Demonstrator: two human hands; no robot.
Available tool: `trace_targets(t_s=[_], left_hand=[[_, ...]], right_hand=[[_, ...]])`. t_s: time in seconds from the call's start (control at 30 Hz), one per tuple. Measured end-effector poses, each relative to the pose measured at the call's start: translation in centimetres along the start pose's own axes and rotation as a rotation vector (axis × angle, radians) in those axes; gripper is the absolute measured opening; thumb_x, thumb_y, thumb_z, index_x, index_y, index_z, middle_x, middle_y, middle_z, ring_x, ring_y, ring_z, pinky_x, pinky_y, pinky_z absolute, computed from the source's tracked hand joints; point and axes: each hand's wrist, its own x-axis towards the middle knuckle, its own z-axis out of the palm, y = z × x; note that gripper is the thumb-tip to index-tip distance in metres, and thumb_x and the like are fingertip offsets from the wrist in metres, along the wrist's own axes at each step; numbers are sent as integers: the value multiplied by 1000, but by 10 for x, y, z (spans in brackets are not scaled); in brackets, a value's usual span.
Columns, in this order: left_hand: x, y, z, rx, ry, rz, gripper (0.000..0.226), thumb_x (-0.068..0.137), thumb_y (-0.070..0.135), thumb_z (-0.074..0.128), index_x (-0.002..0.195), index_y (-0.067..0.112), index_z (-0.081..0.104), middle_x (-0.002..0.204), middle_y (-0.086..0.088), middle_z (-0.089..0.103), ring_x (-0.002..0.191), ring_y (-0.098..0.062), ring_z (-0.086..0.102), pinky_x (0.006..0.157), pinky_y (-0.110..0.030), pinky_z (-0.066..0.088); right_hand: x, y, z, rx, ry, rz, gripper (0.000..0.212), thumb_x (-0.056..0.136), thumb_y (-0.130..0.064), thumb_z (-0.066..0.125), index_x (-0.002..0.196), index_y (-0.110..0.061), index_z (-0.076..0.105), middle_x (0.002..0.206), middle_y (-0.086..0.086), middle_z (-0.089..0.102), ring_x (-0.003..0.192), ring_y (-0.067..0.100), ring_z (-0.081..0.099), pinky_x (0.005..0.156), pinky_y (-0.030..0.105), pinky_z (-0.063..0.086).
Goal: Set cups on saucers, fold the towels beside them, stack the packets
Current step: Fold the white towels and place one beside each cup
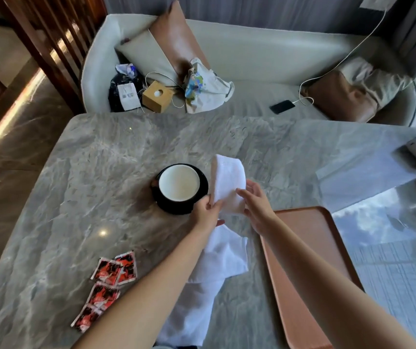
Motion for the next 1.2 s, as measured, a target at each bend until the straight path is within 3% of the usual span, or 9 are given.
trace_targets(t_s=[0.23,0.37,0.5,0.63,0.77,0.87,1.07,1.13,1.2], left_hand=[[36,-4,29,-211,126,-294,17,89,11,53,105,9,59,99,-16,61,74,-24,61,58,-29,54],[36,-16,30,-369,168,-437,25,91,9,52,115,4,56,104,-21,63,91,-34,63,63,-34,55],[40,-23,26,-258,185,-400,12,92,13,51,97,6,58,109,-25,64,98,-40,65,71,-39,56],[44,-26,26,-200,148,-396,14,92,14,51,80,10,57,99,-23,65,83,-36,66,68,-38,57],[43,-20,24,-296,129,-440,9,93,12,52,96,4,56,79,-15,63,64,-25,64,45,-24,56],[41,-16,22,-313,89,-471,17,92,11,52,106,2,53,82,-16,63,66,-25,64,58,-31,57],[23,-22,14,-263,102,-404,22,86,12,55,105,8,45,85,-7,60,74,-16,64,64,-24,55],[15,-30,9,-155,148,-337,36,74,22,60,102,8,42,92,-9,59,87,-21,62,80,-32,54],[4,-34,5,-34,188,-229,37,63,25,55,92,9,41,88,-11,51,85,-21,53,77,-33,46]], right_hand=[[35,14,0,-228,88,-65,54,87,5,51,137,-8,36,124,10,45,101,21,49,83,32,44],[32,42,-5,-439,63,-156,45,82,-1,55,123,-17,46,117,16,53,96,28,57,87,46,51],[27,52,-4,-457,95,-207,42,80,-9,54,112,-35,47,108,16,54,91,28,59,80,39,52],[21,56,-1,-415,208,-237,37,80,-6,54,112,-25,48,110,11,54,88,21,58,76,32,51],[17,56,4,-418,271,-231,30,82,-3,52,110,-14,50,110,12,55,89,25,57,78,37,51],[16,55,4,-418,281,-215,29,83,-2,52,110,-11,50,112,12,54,91,26,56,78,37,49],[14,59,-3,-417,285,-212,25,86,-13,59,108,-11,50,110,7,54,81,5,54,67,11,41],[9,62,-5,-417,295,-205,24,89,-20,57,110,-11,50,111,8,55,91,11,55,78,20,45],[1,64,-5,-405,305,-204,22,91,-22,54,110,-9,51,112,10,55,96,18,55,85,31,46]])
